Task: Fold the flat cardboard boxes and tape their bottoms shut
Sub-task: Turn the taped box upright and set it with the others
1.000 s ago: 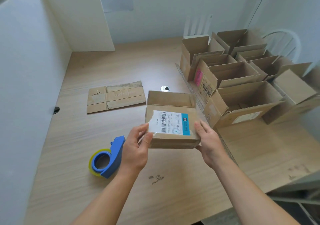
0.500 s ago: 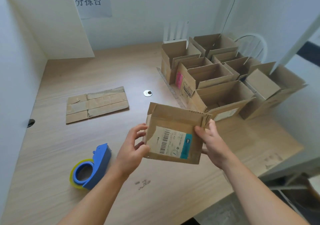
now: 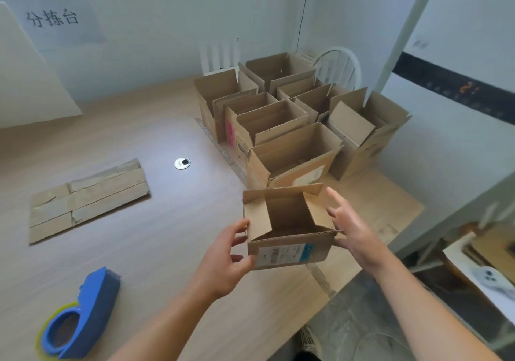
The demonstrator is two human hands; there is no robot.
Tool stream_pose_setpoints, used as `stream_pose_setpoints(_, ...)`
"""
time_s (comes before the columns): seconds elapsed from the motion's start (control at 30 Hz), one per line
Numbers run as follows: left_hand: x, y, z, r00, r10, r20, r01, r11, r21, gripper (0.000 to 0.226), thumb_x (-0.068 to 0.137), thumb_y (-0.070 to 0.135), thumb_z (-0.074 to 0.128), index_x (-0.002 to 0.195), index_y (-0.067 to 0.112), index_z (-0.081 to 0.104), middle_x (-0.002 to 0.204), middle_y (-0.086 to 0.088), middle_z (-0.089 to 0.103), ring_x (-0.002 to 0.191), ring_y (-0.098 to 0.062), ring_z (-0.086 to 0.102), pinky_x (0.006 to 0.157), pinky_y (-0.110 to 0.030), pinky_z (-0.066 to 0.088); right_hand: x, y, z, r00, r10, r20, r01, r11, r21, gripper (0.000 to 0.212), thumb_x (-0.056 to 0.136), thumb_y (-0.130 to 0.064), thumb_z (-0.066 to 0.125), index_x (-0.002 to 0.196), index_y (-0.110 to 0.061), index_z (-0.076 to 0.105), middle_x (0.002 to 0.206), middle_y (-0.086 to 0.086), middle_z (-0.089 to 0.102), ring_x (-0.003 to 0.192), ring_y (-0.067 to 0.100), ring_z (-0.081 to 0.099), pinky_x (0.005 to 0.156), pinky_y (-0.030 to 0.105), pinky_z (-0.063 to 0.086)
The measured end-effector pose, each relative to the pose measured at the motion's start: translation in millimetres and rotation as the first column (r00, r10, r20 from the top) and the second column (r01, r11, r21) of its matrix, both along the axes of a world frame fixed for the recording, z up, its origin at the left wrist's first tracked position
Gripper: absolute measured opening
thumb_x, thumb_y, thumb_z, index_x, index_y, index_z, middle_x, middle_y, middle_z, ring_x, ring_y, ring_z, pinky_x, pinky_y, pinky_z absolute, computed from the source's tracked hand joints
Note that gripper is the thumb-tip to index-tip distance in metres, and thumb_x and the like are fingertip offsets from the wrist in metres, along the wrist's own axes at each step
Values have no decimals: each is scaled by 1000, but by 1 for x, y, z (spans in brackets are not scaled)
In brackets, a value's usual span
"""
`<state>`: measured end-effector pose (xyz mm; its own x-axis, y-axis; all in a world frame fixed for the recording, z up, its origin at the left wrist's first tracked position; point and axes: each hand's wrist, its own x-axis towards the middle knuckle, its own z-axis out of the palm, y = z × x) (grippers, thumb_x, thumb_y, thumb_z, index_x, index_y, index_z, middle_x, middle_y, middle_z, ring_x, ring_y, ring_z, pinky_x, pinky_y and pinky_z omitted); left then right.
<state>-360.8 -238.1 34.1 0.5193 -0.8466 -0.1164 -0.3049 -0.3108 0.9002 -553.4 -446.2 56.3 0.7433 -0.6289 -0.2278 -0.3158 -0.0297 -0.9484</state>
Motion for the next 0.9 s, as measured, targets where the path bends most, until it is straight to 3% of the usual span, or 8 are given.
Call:
stream_pose_setpoints(0.13, -16, -39, -3, 996, -30, -89, 33, 999, 33, 56, 91, 25, 67, 141, 32, 42, 138, 11, 50, 125, -12, 54, 95, -30, 53, -22, -38, -4, 996, -82, -43, 79, 995, -68, 66, 65, -89, 56, 124, -72, 35, 125, -41, 49, 117, -8, 50, 87, 16, 48)
stream_pose_setpoints(0.2, -28, -63, -6, 994, -2, -112, 8, 999, 53, 55, 89, 34, 66, 139, 34, 44, 138, 15, 49, 124, -9, 53, 95, -27, 52, -33, -58, -14, 991, -110, -81, 102, 990, -99, 66, 75, -75, 60, 134, -55, 40, 131, -28, 51, 121, 2, 52, 94, 25, 50)
stream_pose_setpoints(0.27, -42, -88, -12, 996, 15, -83, -8, 996, 90, 59, 86, 40, 65, 140, 36, 41, 136, 22, 44, 121, -4, 51, 84, -14, 50, -42, -78, -27, 979, -123, -161, 91, 977, -195, 59, 88, -61, 60, 141, -43, 40, 138, -18, 48, 124, 6, 49, 100, 33, 48)
stream_pose_setpoints(0.37, -61, -121, -26, 998, 52, -41, -46, 990, 136, 59, 91, 34, 67, 140, 42, 37, 126, 34, 40, 111, 5, 49, 68, -1, 45, -45, -108, -36, 976, -56, -210, -27, 926, -376, 44, 94, -51, 57, 136, -46, 45, 138, -22, 40, 123, 3, 44, 97, 28, 45)
stream_pose_setpoints(0.5, -81, -146, -41, 992, 118, -50, -109, 981, 159, 52, 87, 44, 70, 122, 63, 36, 112, 50, 40, 104, 20, 48, 66, 0, 44, -36, -145, -40, 974, 69, -214, -150, 908, -392, 47, 91, -48, 63, 136, -44, 50, 145, -19, 34, 128, 10, 47, 103, 29, 46)
stream_pose_setpoints(0.63, -103, -166, -49, 982, 182, -56, -171, 973, 154, 66, 84, 50, 71, 140, 46, 36, 127, 37, 44, 110, 11, 49, 78, -7, 46, -38, -166, -47, 954, -22, -298, -130, 867, -481, 59, 90, -52, 61, 144, -34, 44, 149, -10, 33, 136, 13, 36, 107, 34, 39)
stream_pose_setpoints(0.77, -116, -175, -45, 980, 189, -64, -178, 972, 153, 85, 76, 64, 68, 148, 37, 33, 142, 21, 40, 121, 0, 48, 82, -12, 44, -46, -178, -50, 888, -55, -457, -114, 936, -333, 83, 84, -55, 67, 152, -34, 24, 153, -3, 36, 136, 22, 42, 103, 44, 45)
stream_pose_setpoints(0.9, -116, -191, -34, 969, 247, -24, -235, 945, 228, 82, 76, 74, 59, 145, 38, 35, 149, 14, 38, 126, -7, 44, 93, -23, 44, -43, -194, -49, 902, -77, -425, -15, 978, -209, 69, 89, -43, 65, 149, -35, 32, 140, 2, 50, 119, 23, 53, 88, 34, 49)
